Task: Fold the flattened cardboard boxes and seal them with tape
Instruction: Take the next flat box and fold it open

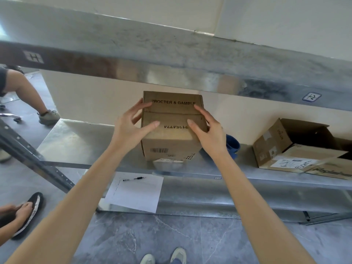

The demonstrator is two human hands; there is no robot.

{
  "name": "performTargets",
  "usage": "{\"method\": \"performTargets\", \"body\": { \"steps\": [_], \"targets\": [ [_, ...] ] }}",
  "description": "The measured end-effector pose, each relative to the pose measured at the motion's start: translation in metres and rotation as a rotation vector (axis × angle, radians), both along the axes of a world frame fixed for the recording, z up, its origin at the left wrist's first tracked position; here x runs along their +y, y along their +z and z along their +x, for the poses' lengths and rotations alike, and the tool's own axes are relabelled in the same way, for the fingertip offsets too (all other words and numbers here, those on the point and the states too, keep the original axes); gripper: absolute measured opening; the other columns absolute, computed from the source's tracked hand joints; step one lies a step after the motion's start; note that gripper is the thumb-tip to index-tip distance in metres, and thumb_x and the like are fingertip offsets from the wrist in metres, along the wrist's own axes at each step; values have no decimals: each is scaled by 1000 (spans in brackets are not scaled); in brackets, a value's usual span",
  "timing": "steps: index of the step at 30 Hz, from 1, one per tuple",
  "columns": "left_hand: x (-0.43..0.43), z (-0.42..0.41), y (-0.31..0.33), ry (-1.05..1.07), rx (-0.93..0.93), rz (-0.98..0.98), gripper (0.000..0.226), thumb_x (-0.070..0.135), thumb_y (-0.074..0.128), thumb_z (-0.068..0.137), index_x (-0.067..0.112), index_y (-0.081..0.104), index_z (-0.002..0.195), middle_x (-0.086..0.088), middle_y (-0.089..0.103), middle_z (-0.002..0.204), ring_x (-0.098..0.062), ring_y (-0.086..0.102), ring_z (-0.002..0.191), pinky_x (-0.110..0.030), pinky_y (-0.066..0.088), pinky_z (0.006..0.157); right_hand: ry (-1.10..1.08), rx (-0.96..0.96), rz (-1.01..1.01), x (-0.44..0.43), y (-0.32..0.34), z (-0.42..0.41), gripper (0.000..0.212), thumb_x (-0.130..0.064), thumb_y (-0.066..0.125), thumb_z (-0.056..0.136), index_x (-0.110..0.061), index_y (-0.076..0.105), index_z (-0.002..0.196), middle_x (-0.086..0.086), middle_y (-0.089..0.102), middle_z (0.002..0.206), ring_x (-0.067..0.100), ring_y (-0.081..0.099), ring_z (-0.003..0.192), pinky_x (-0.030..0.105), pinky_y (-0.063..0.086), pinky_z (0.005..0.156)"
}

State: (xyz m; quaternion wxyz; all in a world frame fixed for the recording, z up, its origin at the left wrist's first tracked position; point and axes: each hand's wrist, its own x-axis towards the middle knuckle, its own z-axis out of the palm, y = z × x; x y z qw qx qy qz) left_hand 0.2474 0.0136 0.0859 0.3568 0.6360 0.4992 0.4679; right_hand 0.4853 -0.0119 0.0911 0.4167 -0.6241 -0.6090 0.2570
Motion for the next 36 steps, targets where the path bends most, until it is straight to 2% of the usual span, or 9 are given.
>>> {"method": "performTargets", "body": {
  "steps": [2, 5, 12, 19, 25, 28, 31, 33, 36],
  "targets": [
    [17, 0, 7, -25, 21, -43, 55, 28, 83, 80, 33, 62, 130, 8, 49, 149, -5, 50, 130, -27, 42, 112, -24, -88, -26, 12, 4, -2, 49, -55, 58, 94, -50, 44, 140, -19, 46, 149, 10, 46, 135, 37, 41, 108],
    [29, -4, 9, -72, 64, -63, 52, 26, 83, 80, 30, 63, 128, 12, 59, 134, 5, 55, 116, -26, 44, 109, -46, -112, -38, 19, 7, 3, 46, -56, 61, 91, -48, 51, 134, -16, 54, 142, 13, 48, 131, 35, 41, 106],
    [28, 8, 1, -104, 74, -62, 52, 21, 81, 82, 27, 61, 130, 8, 58, 134, -8, 52, 126, -28, 40, 113, -83, -78, -35, 14, -1, 7, 47, -56, 62, 91, -46, 53, 136, -18, 58, 138, 10, 51, 129, 39, 47, 103],
    [33, 2, 3, -73, 40, -25, 51, 22, 79, 84, 30, 60, 131, 21, 59, 123, 20, 52, 110, -14, 42, 106, -86, -87, 8, 22, 9, 4, 46, -59, 62, 89, -52, 52, 133, -18, 57, 138, 8, 50, 130, 31, 45, 101],
    [36, 6, 5, 7, 43, -71, 46, 29, 73, 90, 38, 57, 132, 16, 54, 135, -10, 55, 121, -28, 48, 101, -46, -167, -73, 34, 13, 4, 49, -64, 51, 93, -53, 43, 140, -11, 43, 153, 13, 43, 137, 37, 39, 109],
    [37, 6, 9, 27, 24, -30, 49, 26, 75, 88, 30, 58, 135, 12, 53, 140, -11, 56, 123, -16, 44, 100, -60, -199, -30, 36, 12, 7, 55, -65, 52, 92, -50, 39, 143, -11, 36, 155, 13, 42, 135, 31, 35, 101],
    [39, 4, 16, 62, 68, 2, 53, 29, 76, 88, 30, 57, 137, 14, 53, 141, -5, 56, 116, 4, 36, 80, -52, -192, -18, 37, 12, 12, 60, -61, 54, 92, -43, 37, 147, -10, 32, 157, 12, 39, 136, 27, 34, 97],
    [39, 4, 17, 76, 96, 22, 53, 31, 76, 87, 30, 57, 136, 14, 53, 140, -2, 54, 114, 6, 34, 75, -36, -138, 8, 36, 12, 15, 59, -56, 57, 93, -38, 39, 146, -9, 34, 154, 4, 38, 129, 25, 35, 96],
    [38, 3, 16, 55, 102, 33, 53, 32, 76, 87, 30, 57, 136, 11, 54, 141, -3, 53, 119, -6, 41, 87, -37, -69, 49, 34, 12, 19, 59, -52, 60, 93, -34, 40, 146, -9, 39, 149, -5, 32, 120, 22, 33, 97]
  ]
}}
